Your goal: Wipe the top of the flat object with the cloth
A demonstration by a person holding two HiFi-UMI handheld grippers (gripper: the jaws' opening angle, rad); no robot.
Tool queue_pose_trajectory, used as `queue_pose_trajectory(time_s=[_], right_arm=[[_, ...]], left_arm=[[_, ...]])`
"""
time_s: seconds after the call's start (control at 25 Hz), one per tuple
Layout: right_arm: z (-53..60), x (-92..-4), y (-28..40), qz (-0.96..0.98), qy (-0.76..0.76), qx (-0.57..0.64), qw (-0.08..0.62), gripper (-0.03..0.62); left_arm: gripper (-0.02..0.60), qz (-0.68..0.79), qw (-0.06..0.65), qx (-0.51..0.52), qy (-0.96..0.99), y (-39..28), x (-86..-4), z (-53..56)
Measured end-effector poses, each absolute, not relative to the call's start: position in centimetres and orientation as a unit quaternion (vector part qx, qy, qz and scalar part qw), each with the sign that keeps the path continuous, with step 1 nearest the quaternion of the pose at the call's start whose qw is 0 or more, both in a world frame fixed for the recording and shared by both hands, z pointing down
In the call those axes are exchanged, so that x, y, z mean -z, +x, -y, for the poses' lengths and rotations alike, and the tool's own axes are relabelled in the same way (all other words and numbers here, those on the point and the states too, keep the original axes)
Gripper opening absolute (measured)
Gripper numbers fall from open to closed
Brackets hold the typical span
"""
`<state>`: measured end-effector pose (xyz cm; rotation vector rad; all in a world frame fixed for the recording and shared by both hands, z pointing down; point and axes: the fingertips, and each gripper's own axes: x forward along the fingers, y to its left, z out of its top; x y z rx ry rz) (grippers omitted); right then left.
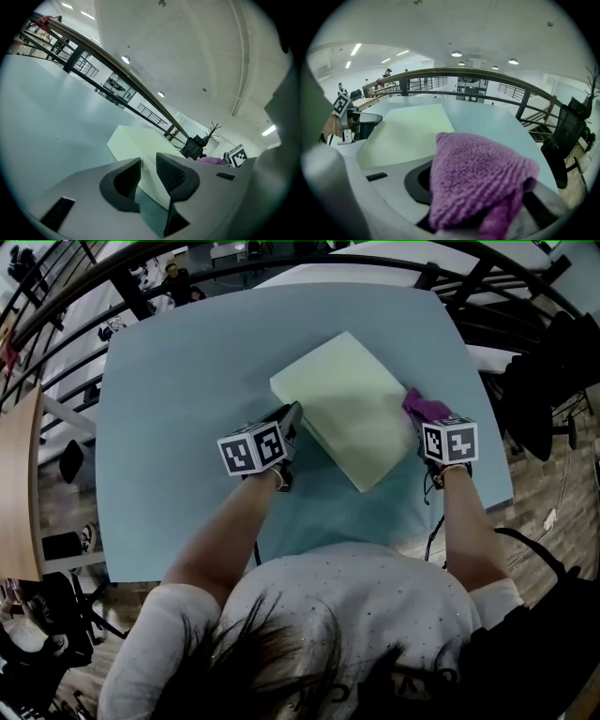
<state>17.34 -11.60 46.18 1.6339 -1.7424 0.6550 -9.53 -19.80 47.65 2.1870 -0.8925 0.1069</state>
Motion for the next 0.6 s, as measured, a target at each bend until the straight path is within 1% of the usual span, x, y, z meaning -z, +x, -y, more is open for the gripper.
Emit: queue_pose_trajectory(time_s=[0.08,0.12,0.16,0.28,0.32,0.4,0.52,0.6], right_arm=[[11.7,-45.2,17.2,0.665,0.632,-0.24,0.319,0.031],[11.6,-44.3,16.0,0.681,0.623,-0.23,0.309,0.031],[11.5,-43.3,13.8,0.711,0.601,-0.22,0.292,0.031],[9.1,-41.3,4.0,0.812,0.478,-0.223,0.249,0.031],[7.8,-41.5,1.2,0.832,0.437,-0.23,0.252,0.031],[5.1,-43.1,-2.3,0.848,0.377,-0.236,0.289,0.031],[2.4,-45.9,-3.1,0.844,0.334,-0.216,0.359,0.031],[2.0,-46.2,-2.2,0.844,0.324,-0.211,0.37,0.031]], left_arm=[[0.103,0.351,0.378,-0.044,0.856,-9.3,-47.7,19.7],[0.103,0.352,0.376,-0.045,0.856,-9.3,-47.8,19.6],[0.103,0.351,0.374,-0.045,0.857,-9.3,-47.7,19.7],[0.103,0.347,0.374,-0.037,0.859,-9.6,-47.4,19.8],[0.103,0.347,0.374,-0.036,0.859,-9.7,-47.4,19.8],[0.103,0.349,0.375,-0.036,0.858,-9.8,-47.5,19.8],[0.103,0.349,0.374,-0.037,0.858,-9.6,-47.7,19.5],[0.103,0.35,0.371,-0.038,0.859,-9.3,-47.6,19.5]])
